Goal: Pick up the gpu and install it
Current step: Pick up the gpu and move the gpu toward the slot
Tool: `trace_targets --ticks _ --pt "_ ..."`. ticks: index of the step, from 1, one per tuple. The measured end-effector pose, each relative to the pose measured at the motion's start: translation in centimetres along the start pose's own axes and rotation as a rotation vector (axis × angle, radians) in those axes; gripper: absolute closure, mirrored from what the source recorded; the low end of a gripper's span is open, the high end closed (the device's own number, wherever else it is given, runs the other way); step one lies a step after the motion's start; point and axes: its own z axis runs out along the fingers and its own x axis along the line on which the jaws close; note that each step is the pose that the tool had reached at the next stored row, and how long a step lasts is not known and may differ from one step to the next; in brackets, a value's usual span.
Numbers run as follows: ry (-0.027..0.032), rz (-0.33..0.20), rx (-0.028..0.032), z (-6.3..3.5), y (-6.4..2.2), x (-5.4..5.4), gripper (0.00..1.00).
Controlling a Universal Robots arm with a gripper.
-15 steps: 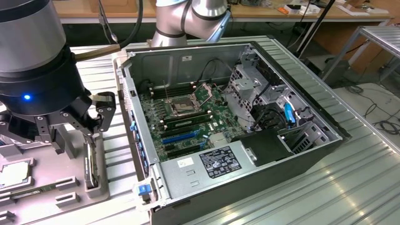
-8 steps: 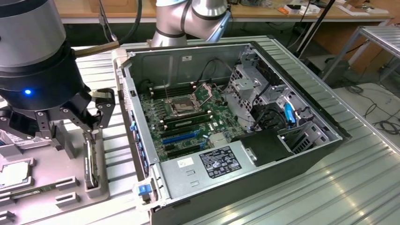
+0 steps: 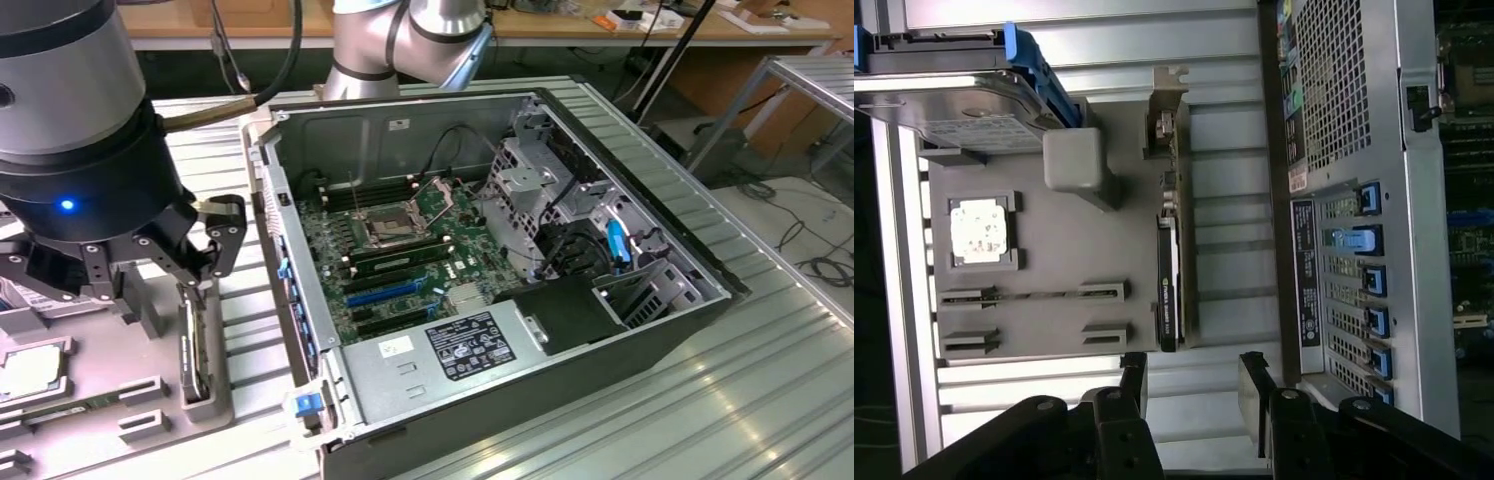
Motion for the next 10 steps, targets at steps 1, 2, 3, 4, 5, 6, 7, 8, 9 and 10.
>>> trace_targets --ticks 1,2,3,4,5,6,7,8,9,10 --pt "0.0001 0.0 0.0001 0.09 0.06 0.0 0.5" --pt "0.0 0.0 0.0002 0.22 0.19 0.0 0.5" --pt "0.0 0.0 0.0003 0.28 0.3 0.0 0.5" --pt "0.0001 0.0 0.0009 0.42 0.55 0.0 0.5" --pt "-0.0001 0.0 0.0009 0.61 0.71 0.1 0.5" --pt "-0.0002 0.0 0.0008 0.77 0.78 0.1 0.5" --pt "-0.0002 0.0 0.0008 0.89 0.83 0.1 0.5" --pt "0.0 0.0 0.0009 1.13 0.92 0.1 0.5" --pt "0.0 0.0 0.001 1.28 0.97 0.1 0.5" --pt "0.0 0.0 0.001 1.4 1.01 0.1 0.5"
